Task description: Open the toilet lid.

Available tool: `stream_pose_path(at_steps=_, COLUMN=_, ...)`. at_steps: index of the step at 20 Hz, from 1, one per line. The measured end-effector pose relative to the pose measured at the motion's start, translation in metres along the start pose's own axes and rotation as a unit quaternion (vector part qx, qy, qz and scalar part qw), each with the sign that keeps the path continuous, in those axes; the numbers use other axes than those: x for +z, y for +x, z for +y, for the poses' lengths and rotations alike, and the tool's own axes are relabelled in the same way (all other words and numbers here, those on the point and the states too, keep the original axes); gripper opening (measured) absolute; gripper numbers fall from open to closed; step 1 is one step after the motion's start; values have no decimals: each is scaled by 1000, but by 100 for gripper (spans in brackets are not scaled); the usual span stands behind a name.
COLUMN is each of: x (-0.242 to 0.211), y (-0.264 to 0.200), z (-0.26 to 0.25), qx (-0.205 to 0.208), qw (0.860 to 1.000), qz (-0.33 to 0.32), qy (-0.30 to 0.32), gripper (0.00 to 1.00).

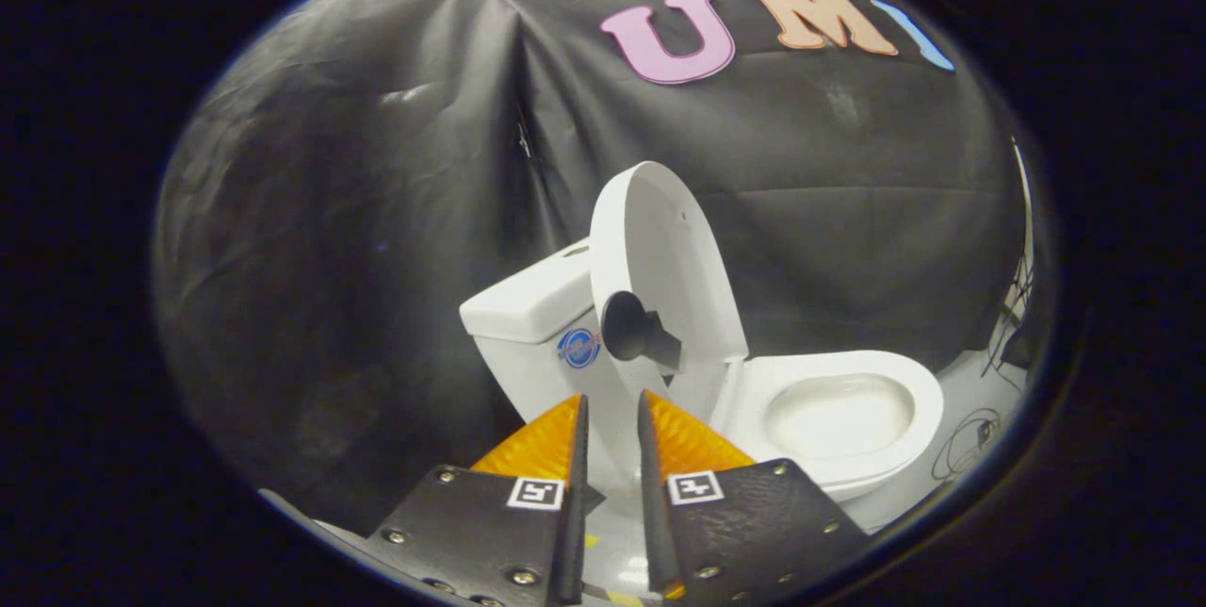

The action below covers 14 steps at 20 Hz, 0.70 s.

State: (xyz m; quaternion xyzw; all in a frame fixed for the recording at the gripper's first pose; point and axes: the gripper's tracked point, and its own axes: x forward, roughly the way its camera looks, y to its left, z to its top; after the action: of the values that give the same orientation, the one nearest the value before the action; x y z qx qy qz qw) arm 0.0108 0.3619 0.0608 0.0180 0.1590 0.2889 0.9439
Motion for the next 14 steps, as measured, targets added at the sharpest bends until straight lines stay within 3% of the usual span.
stream_pose_path(at_steps=3, x=3, y=-27, z=-12, qx=-8, qw=999, qz=-6, qy=-31, gripper=50)
stream_pose_path(at_steps=10, x=46, y=-91, z=-73, qx=-89, qw=988, qz=-93, qy=-81, gripper=100)
stream_pose_path(at_steps=14, x=64, y=-116, z=-112, qx=-123, qw=980, qz=-127, qy=-88, gripper=100)
